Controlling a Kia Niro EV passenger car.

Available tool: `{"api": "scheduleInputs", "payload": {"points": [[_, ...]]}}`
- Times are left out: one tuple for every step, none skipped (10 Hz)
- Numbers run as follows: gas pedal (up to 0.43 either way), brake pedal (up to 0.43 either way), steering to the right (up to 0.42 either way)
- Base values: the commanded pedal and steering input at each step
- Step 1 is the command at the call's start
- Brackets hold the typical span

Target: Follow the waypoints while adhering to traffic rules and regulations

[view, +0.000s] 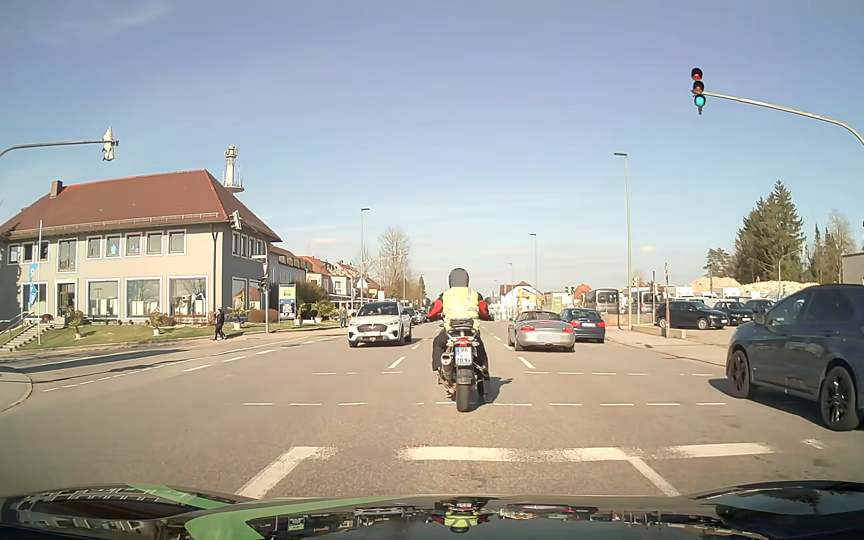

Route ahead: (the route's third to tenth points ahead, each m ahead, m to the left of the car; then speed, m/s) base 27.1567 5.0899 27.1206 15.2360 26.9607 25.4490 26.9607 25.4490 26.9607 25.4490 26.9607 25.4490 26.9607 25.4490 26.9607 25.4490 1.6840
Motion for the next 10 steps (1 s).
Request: {"api": "scheduleInputs", "payload": {"points": [[0.189,0.000,-0.013],[0.189,0.000,-0.013],[0.177,0.000,-0.013],[0.169,0.000,-0.013],[0.157,0.000,-0.013],[0.157,0.000,-0.012],[0.150,0.000,-0.012],[0.118,0.000,-0.012],[0.098,0.000,-0.011],[0.087,0.000,-0.011]]}}
